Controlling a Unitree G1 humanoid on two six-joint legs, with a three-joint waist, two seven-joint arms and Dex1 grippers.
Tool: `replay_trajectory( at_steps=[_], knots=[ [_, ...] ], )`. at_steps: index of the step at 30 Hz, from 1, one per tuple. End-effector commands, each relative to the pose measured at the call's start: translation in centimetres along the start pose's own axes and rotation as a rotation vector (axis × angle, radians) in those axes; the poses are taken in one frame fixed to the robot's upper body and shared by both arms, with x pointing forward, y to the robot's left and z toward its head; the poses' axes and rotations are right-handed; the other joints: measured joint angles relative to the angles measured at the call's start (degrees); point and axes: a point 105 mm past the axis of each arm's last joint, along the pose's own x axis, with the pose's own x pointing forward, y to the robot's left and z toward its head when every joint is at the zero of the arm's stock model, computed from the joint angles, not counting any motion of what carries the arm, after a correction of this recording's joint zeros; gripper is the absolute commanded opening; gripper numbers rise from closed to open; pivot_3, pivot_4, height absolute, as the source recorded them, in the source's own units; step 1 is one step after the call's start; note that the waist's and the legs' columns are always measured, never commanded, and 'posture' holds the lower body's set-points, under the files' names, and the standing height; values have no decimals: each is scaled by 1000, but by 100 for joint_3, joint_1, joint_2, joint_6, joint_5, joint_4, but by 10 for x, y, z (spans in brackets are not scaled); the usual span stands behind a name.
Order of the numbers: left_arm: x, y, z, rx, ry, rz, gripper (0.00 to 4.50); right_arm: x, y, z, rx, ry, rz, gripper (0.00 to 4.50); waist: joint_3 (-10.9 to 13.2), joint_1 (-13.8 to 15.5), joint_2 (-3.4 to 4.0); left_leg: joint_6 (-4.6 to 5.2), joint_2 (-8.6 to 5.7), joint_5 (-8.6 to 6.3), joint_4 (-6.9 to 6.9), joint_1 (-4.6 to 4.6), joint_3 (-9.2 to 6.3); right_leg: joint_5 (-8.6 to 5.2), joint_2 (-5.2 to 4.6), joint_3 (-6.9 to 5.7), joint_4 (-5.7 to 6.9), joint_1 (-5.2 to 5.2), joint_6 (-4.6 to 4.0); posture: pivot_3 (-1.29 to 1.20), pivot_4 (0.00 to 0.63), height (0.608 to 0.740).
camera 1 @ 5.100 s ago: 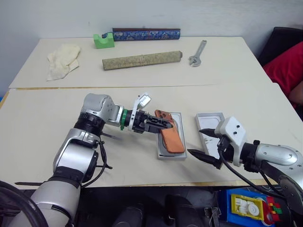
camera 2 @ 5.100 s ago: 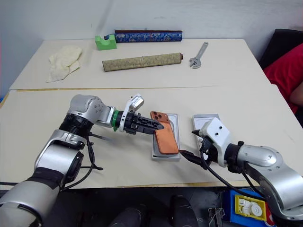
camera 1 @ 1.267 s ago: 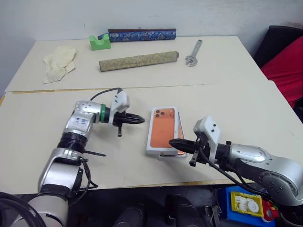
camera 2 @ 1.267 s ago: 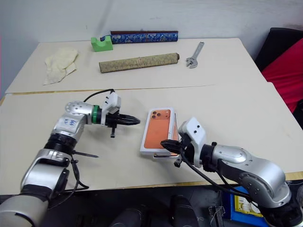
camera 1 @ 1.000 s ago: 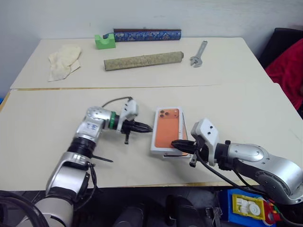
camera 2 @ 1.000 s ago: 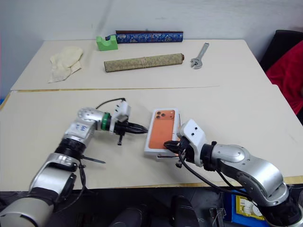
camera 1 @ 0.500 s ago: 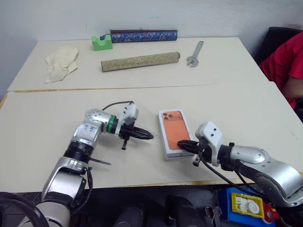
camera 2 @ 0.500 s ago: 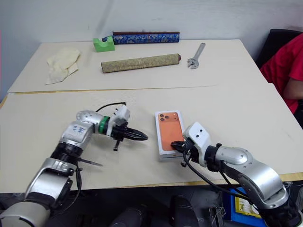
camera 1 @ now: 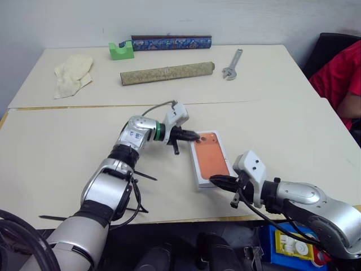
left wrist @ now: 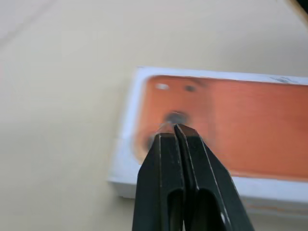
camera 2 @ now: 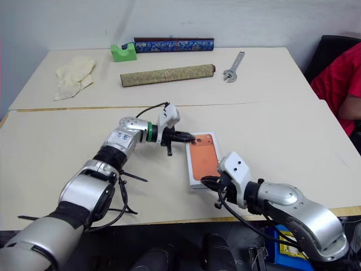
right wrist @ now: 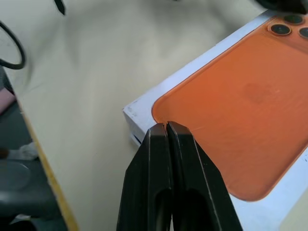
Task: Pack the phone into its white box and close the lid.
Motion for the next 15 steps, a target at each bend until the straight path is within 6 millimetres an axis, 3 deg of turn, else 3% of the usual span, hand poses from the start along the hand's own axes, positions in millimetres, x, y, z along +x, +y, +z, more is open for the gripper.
replay_trajectory(
  at_steps=[1,5,9,15],
  knots=[
    [0,23,8,30,-14,180,0,-14,15,9,-28,-13,47,43,0,11,0,0,0,0,-1,0,0,0,0,0,2,-2,0,0,150,740],
    [12,16,0,40,29,164,0,-21,18,-1,-10,25,41,43,0,27,0,0,-1,0,-2,0,0,0,-1,0,3,-3,0,0,150,740],
    [24,0,0,22,16,59,0,-23,19,1,-3,5,27,43,0,51,0,0,-2,0,-9,0,0,0,0,1,5,-3,0,0,150,740],
    [22,-15,10,36,-34,-95,0,-24,10,5,2,-24,-19,43,1,125,-2,1,-8,0,-9,-7,0,5,-2,1,2,-4,9,0,150,740]
  ],
)
